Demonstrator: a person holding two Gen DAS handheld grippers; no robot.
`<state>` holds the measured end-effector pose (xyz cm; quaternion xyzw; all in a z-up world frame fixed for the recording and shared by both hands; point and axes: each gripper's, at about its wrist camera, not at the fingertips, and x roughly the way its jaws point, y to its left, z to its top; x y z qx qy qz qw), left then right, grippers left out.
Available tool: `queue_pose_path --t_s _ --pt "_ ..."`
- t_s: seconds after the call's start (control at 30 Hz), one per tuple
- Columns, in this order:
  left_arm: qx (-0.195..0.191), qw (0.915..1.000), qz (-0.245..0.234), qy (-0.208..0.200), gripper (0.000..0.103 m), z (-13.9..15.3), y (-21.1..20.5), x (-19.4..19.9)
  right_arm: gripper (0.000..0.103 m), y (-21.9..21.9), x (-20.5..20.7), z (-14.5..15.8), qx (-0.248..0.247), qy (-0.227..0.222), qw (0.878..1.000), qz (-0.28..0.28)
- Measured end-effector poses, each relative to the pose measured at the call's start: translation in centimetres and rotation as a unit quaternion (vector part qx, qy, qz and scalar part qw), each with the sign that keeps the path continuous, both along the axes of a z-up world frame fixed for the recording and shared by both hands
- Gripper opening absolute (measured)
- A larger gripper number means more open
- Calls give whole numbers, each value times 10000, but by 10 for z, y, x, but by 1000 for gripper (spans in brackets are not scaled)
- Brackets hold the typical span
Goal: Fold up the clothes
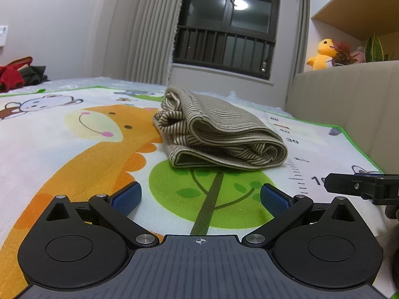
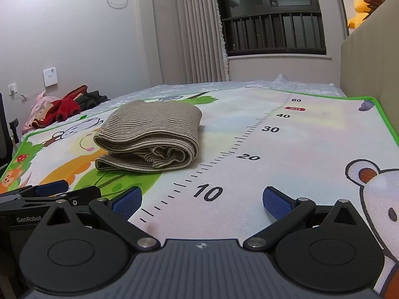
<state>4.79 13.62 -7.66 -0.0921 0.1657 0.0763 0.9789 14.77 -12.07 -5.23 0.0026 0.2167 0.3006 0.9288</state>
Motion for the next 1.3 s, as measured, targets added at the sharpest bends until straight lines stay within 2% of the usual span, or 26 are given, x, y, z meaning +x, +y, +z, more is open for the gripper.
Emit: queue_pose_path --t_s 0.23,0.57,0.77,1.13,1.3 --pt "46 10000 13 14 103 -1 -1 1 103 -2 -3 0 80 -69 9999 -32" --pt "-53 9995 -79 314 103 7 2 7 103 -4 -4 1 120 -119 9998 -77" --pt "130 9992 -41 364 103 11 -6 8 103 -5 -4 0 150 -131 9998 -100" --pt "174 9995 198 191 103 17 -7 3 103 -6 -4 -1 179 -154 9997 -116" --pt "40 9993 265 257 103 11 -3 4 103 -6 -5 -1 156 -177 9996 -122"
